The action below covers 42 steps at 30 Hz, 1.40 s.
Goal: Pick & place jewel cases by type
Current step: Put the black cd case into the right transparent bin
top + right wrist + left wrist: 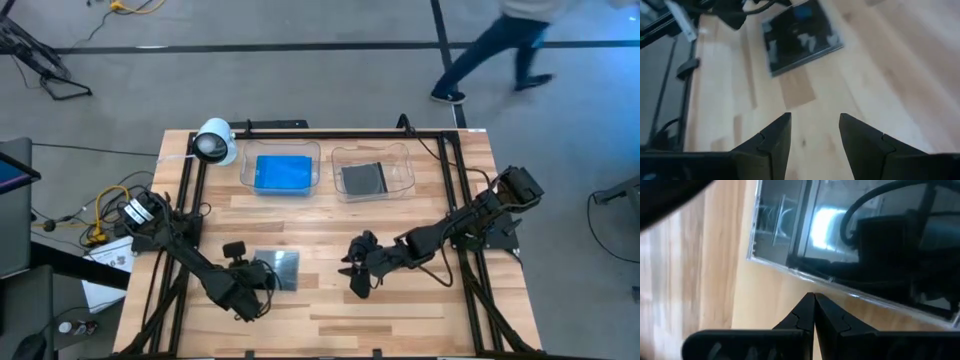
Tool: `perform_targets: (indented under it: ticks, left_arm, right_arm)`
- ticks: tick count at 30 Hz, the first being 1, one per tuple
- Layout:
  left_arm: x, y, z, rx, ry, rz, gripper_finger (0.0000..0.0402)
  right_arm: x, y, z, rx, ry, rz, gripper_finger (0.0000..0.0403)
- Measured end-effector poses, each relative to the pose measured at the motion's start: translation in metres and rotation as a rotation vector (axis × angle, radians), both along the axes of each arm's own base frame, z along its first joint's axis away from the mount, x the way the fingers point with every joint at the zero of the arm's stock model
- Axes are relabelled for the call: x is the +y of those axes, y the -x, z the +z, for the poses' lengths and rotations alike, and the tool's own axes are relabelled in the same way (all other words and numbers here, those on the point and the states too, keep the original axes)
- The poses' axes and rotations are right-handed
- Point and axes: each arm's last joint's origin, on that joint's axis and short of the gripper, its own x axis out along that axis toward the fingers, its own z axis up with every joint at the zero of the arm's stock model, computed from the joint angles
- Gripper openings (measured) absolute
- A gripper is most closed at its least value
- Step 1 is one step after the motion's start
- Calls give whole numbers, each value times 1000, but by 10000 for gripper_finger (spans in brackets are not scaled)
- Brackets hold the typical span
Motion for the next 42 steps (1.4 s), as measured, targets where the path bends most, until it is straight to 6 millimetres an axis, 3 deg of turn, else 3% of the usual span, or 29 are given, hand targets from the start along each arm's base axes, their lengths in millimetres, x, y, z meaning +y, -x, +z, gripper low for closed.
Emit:
perform_targets:
  ticks: [10, 28, 37, 42]
  left_arm:
    - [3, -17, 1, -73, 43, -56, 0]
    - [17, -88, 4, -406, 177, -315, 0]
    - [21, -93, -6, -369, 189, -325, 0]
    - [14, -93, -6, -406, 206, -374, 0]
  right_arm:
    - [2, 14, -12, 167, 5, -2, 159]
    - [0, 15, -14, 217, -195, -190, 159]
    - [-10, 25, -25, 331, -179, -269, 196]
    - [-21, 33, -46, 294, -311, -267, 227]
